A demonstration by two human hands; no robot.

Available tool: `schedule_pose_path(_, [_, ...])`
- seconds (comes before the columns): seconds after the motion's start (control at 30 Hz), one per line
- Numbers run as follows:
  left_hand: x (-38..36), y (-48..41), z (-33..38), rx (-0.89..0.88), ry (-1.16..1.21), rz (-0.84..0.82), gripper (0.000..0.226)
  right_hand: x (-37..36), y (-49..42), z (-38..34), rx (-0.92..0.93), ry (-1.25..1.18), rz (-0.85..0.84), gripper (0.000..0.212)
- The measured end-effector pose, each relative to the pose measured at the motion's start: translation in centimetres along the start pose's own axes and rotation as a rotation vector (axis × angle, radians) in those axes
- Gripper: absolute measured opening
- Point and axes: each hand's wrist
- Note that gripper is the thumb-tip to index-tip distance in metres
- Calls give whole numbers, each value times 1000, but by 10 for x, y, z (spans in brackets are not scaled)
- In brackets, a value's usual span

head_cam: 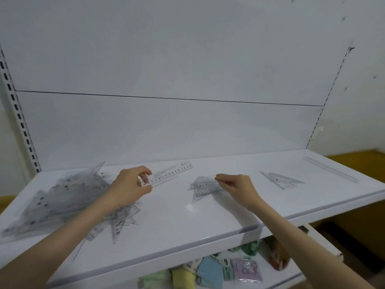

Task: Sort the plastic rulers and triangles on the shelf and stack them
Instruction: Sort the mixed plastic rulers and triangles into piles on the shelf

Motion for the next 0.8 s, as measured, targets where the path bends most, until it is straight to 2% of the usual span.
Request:
schedule_pose_path(0.13, [-4,-3,-2,-8,2,4,29,-4,2,6,144,232,-109,23])
schedule_pose_path(0.2, [-5,-3,-1,-17,-14,8,29,-2,2,8,161,263,-141,24])
schedule_pose_path(0.37, [-10,-3,6,-54,-19,-36,30,7,-1,6,143,160,-13,36])
schedule_pose_path(0.47, [-16,-1,15,-130,-2,-59,32,10,3,-7,246,130,48,47])
schedule_pose_path(0.57, [-26,4,26,-202,35,-100,34,6,12,-22,430,215,59,54])
schedule_pose_path(0.67, [-36,10,35,-269,84,-149,35,1,22,-30,582,351,69,46])
schedule_pose_path(0.8, [-50,13,49,-317,138,-191,35,12,37,-27,544,326,58,31])
Point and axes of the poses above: each hand's wrist, its own y-axis away from the middle knuckle, its own x-axis out of the back of the hand, z = x × y, and after that the axes turned 6 degrees about z, right-handed
